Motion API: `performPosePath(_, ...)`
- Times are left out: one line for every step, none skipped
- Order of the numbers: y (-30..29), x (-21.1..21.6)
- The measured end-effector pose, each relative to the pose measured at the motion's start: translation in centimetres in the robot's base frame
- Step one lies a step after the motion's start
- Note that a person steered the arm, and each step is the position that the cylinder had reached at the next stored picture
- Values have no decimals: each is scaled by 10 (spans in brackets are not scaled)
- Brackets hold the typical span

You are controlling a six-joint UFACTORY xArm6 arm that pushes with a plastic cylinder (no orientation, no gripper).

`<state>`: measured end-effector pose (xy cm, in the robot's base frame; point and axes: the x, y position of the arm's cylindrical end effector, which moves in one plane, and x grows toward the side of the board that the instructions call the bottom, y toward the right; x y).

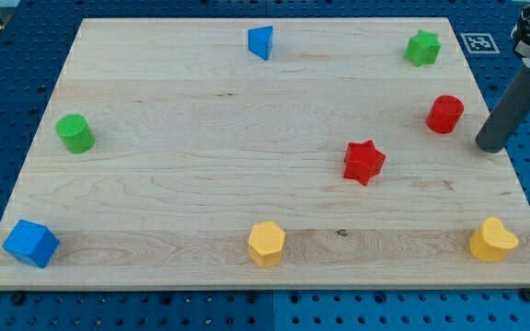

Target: Push the red circle towards the red circle

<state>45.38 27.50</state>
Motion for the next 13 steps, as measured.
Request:
performPosePath(1,0)
performPosePath(19,-2)
performPosePath(14,-10)
performPosePath(-9,-29)
performPosePath(-31,-47)
performPosePath(-55,-54)
performPosePath(-81,-55)
performPosePath(-107,-55)
performPosePath(-133,-55)
performPosePath(-162,-55)
performPosePath(-190,-55)
performPosePath(-205,-54)
performPosePath(-211,-28)
